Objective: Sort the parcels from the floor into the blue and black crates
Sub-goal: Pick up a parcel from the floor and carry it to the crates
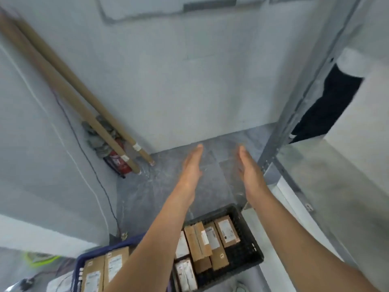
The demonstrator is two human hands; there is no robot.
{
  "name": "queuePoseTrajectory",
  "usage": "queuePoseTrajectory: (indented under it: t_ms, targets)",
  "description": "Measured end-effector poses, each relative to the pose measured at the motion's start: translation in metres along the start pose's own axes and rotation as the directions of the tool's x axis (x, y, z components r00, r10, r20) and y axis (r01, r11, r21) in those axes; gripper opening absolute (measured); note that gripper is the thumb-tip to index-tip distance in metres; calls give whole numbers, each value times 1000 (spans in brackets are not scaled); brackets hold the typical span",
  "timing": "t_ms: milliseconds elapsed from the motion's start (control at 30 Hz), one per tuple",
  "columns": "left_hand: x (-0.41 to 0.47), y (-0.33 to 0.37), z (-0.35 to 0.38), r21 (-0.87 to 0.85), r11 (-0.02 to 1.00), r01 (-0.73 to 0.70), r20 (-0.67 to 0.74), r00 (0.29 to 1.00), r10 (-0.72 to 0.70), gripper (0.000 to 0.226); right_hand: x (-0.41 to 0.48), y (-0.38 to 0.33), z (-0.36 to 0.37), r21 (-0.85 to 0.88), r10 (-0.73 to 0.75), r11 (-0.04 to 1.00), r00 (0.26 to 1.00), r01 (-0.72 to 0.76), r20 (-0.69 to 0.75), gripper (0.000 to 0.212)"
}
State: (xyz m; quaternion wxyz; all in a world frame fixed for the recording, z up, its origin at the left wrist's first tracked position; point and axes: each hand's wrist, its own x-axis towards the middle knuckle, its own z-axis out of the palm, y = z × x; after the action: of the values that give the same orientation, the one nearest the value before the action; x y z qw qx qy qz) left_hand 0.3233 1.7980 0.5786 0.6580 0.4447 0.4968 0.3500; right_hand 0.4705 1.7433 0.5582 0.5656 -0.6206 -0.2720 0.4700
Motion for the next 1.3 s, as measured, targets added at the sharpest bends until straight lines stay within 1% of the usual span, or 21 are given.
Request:
queuePoseTrajectory:
  t_ms: [33,67,100,133,167,233,333,367,433,500,567,700,767,833,933,1000,1167,1233,1300]
  targets:
    - [-10,12,2,8,1000,-16,52,999,15,52,-15,-14,1,24,-23,999,999,24,-45,80]
    - [-19,23,4,12,999,-34,97,995,33,49,-29,-25,0,31,-56,998,995,58,-80,56]
    - [-27,32,6,14,998,-53,128,990,51,52,-46,-36,1,39,-79,996,991,84,-105,38]
    - [-37,41,8,20,997,-70,163,984,65,55,-64,-47,2,56,-102,992,986,111,-131,30]
    - [-46,48,10,35,995,-92,207,975,83,55,-82,-57,2,52,-130,989,980,140,-153,29]
    - [-65,60,15,65,991,-121,305,947,96,48,-118,-75,1,71,-146,984,968,164,-205,30]
    - [-95,71,29,99,983,-155,432,897,98,52,-165,-91,-9,80,-200,968,924,238,-326,32]
    - [-105,73,35,103,982,-156,466,880,91,49,-180,-93,-14,46,-212,968,907,245,-364,32]
    - [-130,76,51,111,981,-160,545,835,74,37,-212,-95,-24,24,-228,963,863,267,-450,47]
    - [-159,75,70,112,977,-183,620,781,75,36,-246,-96,-38,31,-236,955,820,295,-521,59]
    - [-189,73,92,116,970,-211,680,729,77,35,-282,-96,-54,-8,-272,944,763,330,-587,64]
    - [-256,58,131,112,969,-219,786,616,49,44,-357,-90,-92,-61,-304,924,627,378,-717,63]
    - [-296,49,150,118,964,-239,836,547,34,39,-396,-84,-111,-85,-314,914,558,397,-768,63]
    - [-339,37,169,117,964,-239,875,484,14,35,-438,-76,-129,-94,-308,907,497,410,-811,65]
    - [-408,14,194,124,954,-274,926,376,-12,46,-506,-59,-155,-99,-286,902,409,421,-867,64]
    - [-455,-5,209,139,951,-275,946,319,-46,48,-555,-46,-170,-89,-259,899,358,428,-897,63]
    - [-573,-57,232,177,955,-237,977,160,-142,38,-681,-5,-199,-71,-176,902,211,427,-962,69]
    - [-617,-80,237,195,952,-236,980,93,-178,35,-729,11,-208,-76,-151,897,141,436,-978,67]
    - [-660,-101,241,223,943,-249,974,20,-225,37,-773,28,-212,-71,-116,898,78,434,-990,67]
